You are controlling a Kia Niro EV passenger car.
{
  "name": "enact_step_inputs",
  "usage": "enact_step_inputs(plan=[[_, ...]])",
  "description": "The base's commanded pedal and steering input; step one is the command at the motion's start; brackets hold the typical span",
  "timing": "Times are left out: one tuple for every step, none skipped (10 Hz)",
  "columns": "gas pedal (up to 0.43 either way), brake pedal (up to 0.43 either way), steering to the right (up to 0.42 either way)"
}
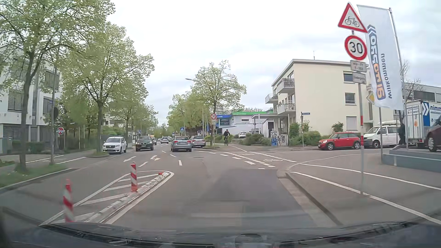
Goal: Follow the waypoints while adhering to traffic rules and regulations
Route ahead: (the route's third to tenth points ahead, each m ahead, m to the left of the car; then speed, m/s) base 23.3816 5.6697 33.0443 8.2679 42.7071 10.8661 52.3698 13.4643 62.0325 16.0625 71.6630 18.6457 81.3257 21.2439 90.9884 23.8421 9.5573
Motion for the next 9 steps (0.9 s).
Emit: enact_step_inputs(plan=[[0.039, 0.000, -0.017], [0.039, 0.000, -0.029], [0.039, 0.000, -0.039], [0.039, 0.000, -0.045], [0.039, 0.000, -0.050], [0.039, 0.000, -0.055], [0.039, 0.000, -0.056], [0.039, 0.000, -0.062], [0.039, 0.000, -0.067]])
